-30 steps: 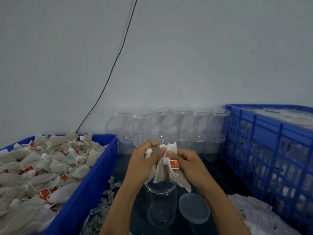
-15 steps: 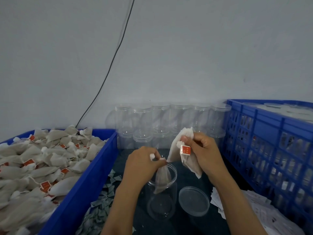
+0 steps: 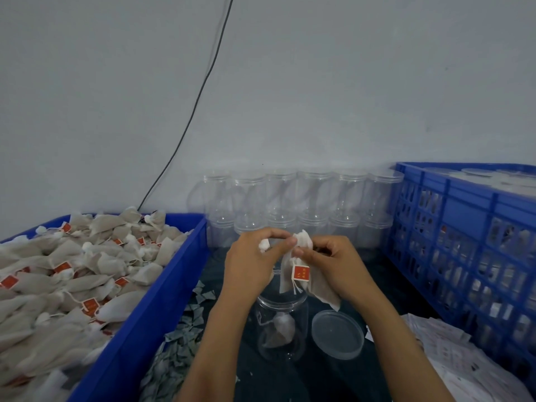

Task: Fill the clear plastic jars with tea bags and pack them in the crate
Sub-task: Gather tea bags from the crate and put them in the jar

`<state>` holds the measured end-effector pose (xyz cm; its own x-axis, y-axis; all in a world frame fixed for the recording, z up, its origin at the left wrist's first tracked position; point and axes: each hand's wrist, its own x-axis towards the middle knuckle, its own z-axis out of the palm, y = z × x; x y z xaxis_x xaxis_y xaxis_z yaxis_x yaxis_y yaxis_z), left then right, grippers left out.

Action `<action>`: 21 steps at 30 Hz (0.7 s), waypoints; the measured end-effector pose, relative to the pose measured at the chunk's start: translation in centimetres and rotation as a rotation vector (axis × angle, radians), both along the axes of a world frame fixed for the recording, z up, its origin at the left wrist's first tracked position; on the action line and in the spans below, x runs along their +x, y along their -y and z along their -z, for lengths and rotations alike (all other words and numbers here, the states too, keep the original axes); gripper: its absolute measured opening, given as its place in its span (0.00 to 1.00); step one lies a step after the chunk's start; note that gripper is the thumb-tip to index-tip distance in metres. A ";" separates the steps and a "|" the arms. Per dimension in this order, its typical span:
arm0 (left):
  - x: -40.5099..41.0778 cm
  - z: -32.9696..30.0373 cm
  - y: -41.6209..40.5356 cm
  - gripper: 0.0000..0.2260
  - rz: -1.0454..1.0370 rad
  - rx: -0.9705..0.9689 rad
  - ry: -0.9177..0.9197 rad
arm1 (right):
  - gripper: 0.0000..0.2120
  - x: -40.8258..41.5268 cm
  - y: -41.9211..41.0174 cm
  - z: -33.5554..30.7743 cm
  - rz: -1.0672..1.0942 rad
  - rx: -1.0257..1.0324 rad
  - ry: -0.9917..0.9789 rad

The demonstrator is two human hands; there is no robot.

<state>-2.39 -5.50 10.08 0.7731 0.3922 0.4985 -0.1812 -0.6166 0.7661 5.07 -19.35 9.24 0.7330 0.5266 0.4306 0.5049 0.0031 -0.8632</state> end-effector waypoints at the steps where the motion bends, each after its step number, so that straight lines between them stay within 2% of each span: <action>1: 0.1 0.0 0.2 0.01 0.010 -0.018 0.012 | 0.06 -0.1 -0.1 0.0 -0.022 -0.002 0.010; 5: 0.1 -0.1 0.4 0.06 0.079 -0.098 0.024 | 0.05 -0.4 -0.2 0.0 -0.072 -0.017 0.032; 7: 0.1 0.0 0.4 0.04 0.079 -0.089 0.018 | 0.05 -0.4 -0.3 0.1 -0.057 -0.040 0.038; 12: 0.2 0.2 -0.3 0.06 -0.203 0.116 0.051 | 0.03 0.0 0.0 0.1 -0.059 -0.078 -0.011; 14: 0.0 0.1 -0.9 0.06 -0.224 0.210 -0.030 | 0.03 0.5 0.5 -0.1 0.014 -0.077 -0.022; 17: 0.0 0.4 -1.1 0.07 -0.123 0.283 -0.177 | 0.04 1.1 1.3 -0.1 0.127 -0.033 -0.037; 21: 0.2 0.6 -0.7 0.12 -0.080 0.444 -0.297 | 0.05 1.3 1.8 -0.3 0.161 0.097 -0.115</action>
<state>-2.19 -4.81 9.46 0.8821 0.2574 0.3944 0.0646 -0.8956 0.4401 6.39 -21.13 9.54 0.8513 0.3590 0.3825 0.4041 0.0164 -0.9146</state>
